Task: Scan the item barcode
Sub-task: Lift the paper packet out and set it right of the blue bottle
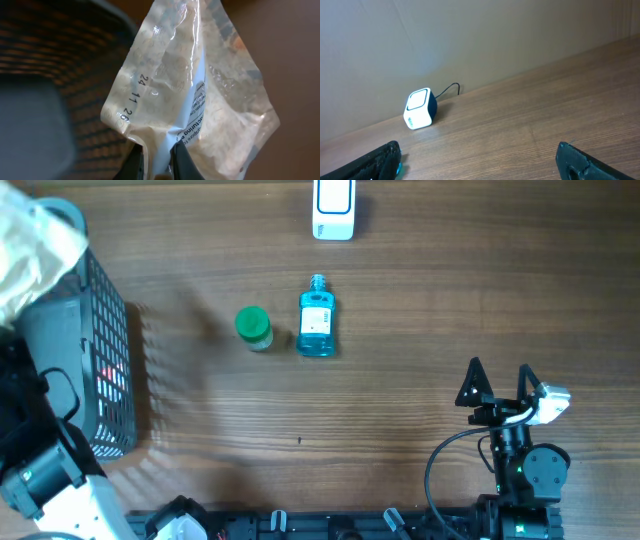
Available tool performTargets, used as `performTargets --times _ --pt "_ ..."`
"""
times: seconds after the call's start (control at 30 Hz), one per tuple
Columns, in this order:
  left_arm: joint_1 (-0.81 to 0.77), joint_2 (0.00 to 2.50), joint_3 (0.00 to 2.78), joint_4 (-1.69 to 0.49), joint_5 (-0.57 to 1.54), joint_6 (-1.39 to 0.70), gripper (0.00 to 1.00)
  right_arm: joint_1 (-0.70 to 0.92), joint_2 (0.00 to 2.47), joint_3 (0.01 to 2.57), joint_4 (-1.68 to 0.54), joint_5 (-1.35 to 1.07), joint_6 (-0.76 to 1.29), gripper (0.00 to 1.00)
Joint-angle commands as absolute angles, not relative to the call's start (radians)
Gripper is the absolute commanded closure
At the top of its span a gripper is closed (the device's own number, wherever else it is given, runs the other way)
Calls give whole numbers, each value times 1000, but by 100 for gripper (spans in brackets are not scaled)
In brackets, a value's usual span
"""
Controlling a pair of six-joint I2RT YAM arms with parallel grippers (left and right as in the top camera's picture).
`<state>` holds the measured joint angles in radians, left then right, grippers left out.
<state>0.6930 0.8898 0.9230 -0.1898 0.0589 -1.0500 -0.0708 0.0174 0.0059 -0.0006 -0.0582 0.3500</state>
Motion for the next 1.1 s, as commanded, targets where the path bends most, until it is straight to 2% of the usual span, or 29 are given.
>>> performTargets --times 0.0,0.2,0.5,0.63,0.7,0.9,1.07 --pt "676 863 976 -86 332 -1065 96 -71 10 5 2 -45 342 0" --pt "527 878 976 -44 500 -1106 96 -71 10 5 2 -45 342 0" --pt "62 950 976 -362 500 -840 96 -71 10 5 2 -45 342 0" --pt "-151 999 974 -557 342 -763 96 -71 10 5 2 -46 342 0" --pt "-287 1052 965 -628 159 -759 96 -71 10 5 2 -46 342 0" --pt "-532 1279 949 -573 -37 -768 96 -71 10 5 2 -46 342 0" --pt "-594 1498 949 -485 -39 -806 96 -71 10 5 2 -45 342 0"
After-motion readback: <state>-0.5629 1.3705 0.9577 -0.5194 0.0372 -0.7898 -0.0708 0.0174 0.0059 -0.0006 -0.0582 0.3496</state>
